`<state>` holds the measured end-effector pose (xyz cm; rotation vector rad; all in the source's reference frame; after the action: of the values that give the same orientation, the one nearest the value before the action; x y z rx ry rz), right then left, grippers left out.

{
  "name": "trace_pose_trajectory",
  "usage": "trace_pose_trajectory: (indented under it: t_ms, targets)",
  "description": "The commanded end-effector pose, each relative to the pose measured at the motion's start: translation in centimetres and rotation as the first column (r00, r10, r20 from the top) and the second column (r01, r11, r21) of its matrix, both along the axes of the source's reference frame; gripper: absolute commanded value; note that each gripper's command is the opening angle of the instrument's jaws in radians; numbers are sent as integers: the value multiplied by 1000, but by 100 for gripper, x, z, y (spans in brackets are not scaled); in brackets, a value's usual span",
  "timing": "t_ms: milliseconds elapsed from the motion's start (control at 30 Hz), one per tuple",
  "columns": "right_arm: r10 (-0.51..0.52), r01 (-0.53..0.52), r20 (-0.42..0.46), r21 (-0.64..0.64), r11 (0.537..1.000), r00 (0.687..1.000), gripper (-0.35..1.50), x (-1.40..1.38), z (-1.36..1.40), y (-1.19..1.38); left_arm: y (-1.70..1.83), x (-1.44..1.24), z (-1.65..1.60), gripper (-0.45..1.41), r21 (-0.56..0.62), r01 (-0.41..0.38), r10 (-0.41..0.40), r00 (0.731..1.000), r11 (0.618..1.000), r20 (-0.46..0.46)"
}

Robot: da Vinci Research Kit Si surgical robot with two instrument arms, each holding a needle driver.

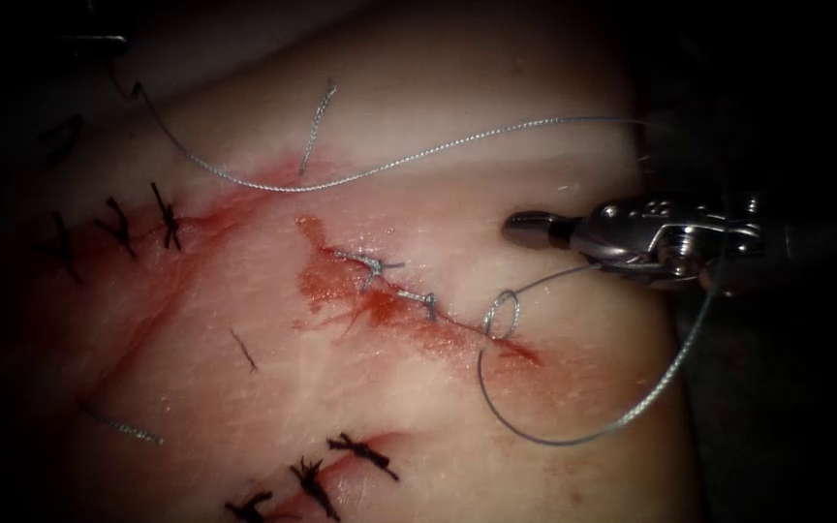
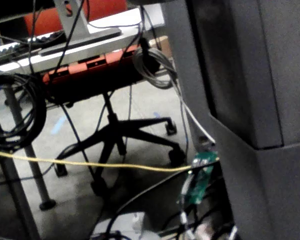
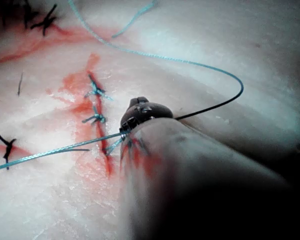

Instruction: Wound Closure

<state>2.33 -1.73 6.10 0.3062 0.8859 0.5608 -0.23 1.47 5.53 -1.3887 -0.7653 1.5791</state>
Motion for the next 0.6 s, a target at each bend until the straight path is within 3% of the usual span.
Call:
trace_pose_trajectory:
  t_ms: [33, 233, 600]
  targets:
    - [-22, 22, -7, 22, 1000, 1000, -35, 13, 8, -16, -1, -5, 5, -45, 0, 0, 0, 1000, 1000, 1]
    - [-206, 205, -2, 90, 975, 979, -35, 4, 31, -44, -1, -5, 5, -45, 0, -3, 3, 1000, 1000, 2]
    - [-349, 343, 32, 132, 930, 936, -35, -16, 39, -47, -1, -5, 5, -45, 6, -2, 2, 1000, 1000, 3]
